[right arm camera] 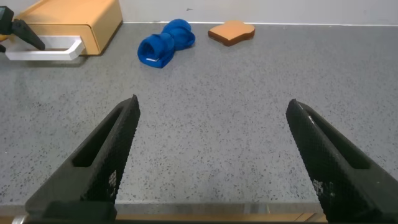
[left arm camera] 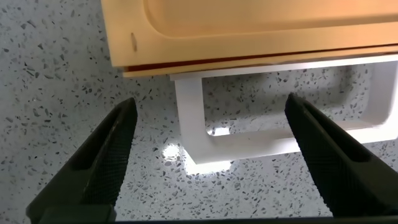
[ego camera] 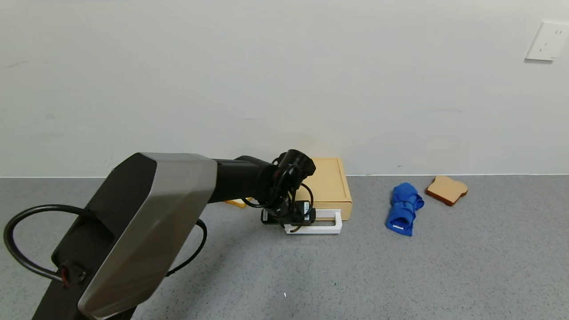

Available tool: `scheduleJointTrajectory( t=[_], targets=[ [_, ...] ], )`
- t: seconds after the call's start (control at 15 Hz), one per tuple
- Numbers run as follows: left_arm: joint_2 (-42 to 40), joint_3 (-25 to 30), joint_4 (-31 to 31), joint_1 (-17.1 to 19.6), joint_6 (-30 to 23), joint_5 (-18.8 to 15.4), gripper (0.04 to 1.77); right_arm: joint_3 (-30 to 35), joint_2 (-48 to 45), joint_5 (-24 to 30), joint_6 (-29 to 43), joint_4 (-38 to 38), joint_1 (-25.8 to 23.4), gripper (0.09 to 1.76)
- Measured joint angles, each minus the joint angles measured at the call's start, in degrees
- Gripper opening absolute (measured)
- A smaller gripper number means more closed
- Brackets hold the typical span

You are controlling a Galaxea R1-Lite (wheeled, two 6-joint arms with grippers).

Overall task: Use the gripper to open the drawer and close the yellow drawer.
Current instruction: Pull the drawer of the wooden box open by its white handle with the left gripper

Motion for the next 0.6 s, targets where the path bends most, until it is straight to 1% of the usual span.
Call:
scheduleJointTrajectory(
  t=[0.2, 0.6],
  targets=[
    [0.59, 0.02, 0.30, -0.33, -0.11, 0.02, 1.72, 0.00, 0.00, 0.00, 0.00, 0.00, 0.00, 1.73],
    [0.26, 0.38, 3.69, -0.99, -0.94, -0.06, 1.72, 0.00, 0.00, 0.00, 0.00, 0.00, 0.00, 1.73]
  ],
)
